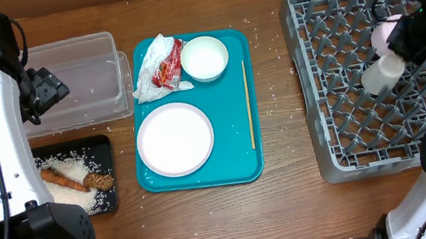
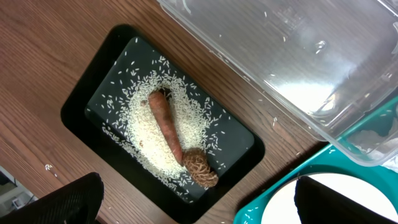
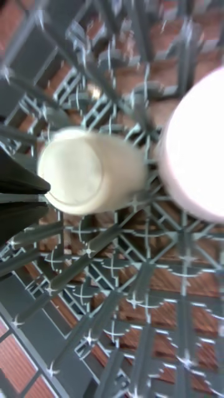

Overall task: Sort waste into correct bins and load items into the dishwasher
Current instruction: 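Move the right gripper over the white bowl on the teal tray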

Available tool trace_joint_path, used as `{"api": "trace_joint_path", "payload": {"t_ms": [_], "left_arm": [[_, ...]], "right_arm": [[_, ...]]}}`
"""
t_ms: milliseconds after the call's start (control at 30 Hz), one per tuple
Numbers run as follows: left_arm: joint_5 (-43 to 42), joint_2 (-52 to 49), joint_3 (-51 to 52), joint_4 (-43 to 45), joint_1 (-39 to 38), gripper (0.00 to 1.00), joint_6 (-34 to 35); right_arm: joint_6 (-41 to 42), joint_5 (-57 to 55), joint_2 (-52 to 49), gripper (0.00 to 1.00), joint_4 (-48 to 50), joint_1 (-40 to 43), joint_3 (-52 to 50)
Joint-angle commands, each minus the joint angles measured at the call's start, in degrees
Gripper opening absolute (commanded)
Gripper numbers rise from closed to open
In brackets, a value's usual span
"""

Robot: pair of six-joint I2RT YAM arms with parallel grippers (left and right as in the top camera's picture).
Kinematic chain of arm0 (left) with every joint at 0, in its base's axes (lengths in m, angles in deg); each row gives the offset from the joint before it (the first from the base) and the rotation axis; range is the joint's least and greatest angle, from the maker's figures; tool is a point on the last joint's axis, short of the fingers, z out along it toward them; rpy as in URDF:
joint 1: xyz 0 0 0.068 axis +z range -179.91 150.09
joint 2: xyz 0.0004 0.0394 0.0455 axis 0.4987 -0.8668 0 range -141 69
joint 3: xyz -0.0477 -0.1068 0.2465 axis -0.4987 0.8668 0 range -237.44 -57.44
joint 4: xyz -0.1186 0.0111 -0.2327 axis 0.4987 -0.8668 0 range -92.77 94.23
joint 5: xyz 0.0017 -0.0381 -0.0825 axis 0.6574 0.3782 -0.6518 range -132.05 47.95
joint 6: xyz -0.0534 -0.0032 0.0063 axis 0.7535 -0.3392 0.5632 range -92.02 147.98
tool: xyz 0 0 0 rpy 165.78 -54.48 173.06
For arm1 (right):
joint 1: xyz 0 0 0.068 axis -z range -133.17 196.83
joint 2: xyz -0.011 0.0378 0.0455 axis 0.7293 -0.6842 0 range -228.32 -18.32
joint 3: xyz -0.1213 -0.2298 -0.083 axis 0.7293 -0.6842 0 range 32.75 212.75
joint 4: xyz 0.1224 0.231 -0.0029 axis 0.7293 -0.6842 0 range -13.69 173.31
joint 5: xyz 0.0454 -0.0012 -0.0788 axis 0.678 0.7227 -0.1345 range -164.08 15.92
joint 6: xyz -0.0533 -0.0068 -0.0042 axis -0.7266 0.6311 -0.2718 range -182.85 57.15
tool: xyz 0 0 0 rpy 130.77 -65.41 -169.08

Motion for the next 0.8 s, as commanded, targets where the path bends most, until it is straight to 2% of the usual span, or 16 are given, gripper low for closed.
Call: {"api": "trace_joint_path", "payload": {"t_ms": [0, 67, 133, 167, 267, 433, 633, 767], "left_arm": [[-0.04, 0.96, -0.94, 0.00, -0.42, 1.00, -0.24], [-0.04, 0.96, -0.94, 0.00, -0.42, 1.00, -0.24], [-0.04, 0.96, -0.94, 0.00, -0.42, 1.00, -0.24], [-0.04, 0.96, -0.94, 0.00, -0.42, 1.00, -0.24], [-0.04, 0.96, -0.94, 0.00, -0.42, 1.00, -0.24], [-0.04, 0.96, -0.94, 0.00, -0.42, 1.00, -0.24], [-0.04, 0.96, -0.94, 0.00, -0.42, 1.00, -0.24], [-0.04, 0.96, -0.94, 0.00, -0.42, 1.00, -0.24]], "right_arm": [[0.26, 3.61, 4.04, 0.09, -0.46, -2.82, 5.03], [-2.78, 10.49, 5.44, 0.11, 0.79, -5.33, 6.91], [-5.25, 17.66, 6.32, 0.19, 3.48, -8.07, 7.50], [-5.75, 21.16, 6.51, 0.40, 5.29, -9.66, 7.52], [-5.86, 26.27, 5.99, 0.75, 12.37, -16.90, 7.48], [-5.88, 25.14, 3.41, 0.79, 22.34, -27.19, 7.13], [-6.03, 11.56, -3.54, 0.90, 30.93, -38.23, 6.73], [-12.31, 9.44, -10.78, 0.92, 34.93, -43.15, 6.73]]}}
